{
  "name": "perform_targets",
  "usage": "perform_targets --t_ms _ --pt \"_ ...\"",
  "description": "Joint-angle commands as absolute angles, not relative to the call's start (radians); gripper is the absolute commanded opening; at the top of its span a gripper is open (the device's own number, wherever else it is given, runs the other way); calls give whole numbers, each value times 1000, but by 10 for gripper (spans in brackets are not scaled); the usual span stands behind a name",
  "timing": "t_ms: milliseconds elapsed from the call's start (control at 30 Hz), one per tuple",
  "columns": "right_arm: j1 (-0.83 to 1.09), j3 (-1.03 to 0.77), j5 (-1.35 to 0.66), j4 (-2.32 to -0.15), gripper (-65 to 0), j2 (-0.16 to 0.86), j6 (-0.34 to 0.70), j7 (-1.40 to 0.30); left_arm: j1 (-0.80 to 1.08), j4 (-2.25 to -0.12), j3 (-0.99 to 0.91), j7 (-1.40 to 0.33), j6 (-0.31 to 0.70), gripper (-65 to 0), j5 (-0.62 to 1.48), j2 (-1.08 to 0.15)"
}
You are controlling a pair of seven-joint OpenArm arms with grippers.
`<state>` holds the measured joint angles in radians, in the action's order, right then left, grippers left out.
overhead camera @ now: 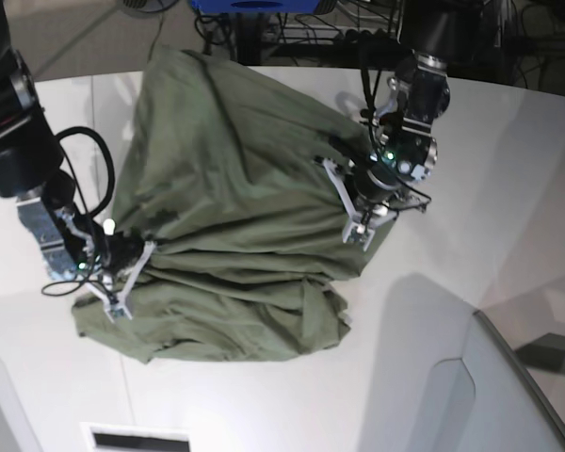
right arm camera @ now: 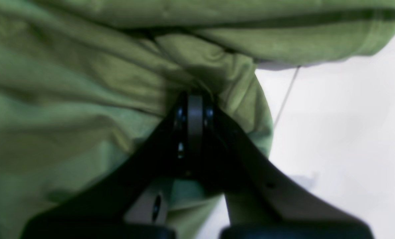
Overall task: Layout the t-shirt on the table in an organized manner, then fold the t-shirt properly
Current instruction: 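Pull both grippers back apart, dragging the shirt edge outward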
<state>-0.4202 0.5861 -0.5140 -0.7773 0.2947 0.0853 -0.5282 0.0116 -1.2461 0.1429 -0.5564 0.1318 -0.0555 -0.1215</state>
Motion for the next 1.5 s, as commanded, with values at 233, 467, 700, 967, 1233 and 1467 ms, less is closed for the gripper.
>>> perform_targets --t_ms 233,467,700,967,1233,1467 --pt "-170 582 -355 -1118 -650 302 84 -773 -165 -1082 140 -608 117 -650 -193 -159" --pt "-19 590 -300 -1465 -650 275 84 -915 -386 -763 147 -410 117 -650 -262 -151" --pt "-70 590 -295 -1544 -650 151 85 -975 -552 -564 139 -263 116 -650 -260 -74" --pt "-150 383 -295 -1753 -650 196 84 -1119 -524 -842 77 -392 116 -650 -237 -130" --pt "-125 59 -300 -1732 -650 194 93 -1161 -193 -1366 -36 -625 124 -650 -42 -225" --pt "-39 -27 -302 -1629 -567 156 93 -986 182 -1630 -48 -610 124 -650 136 -186"
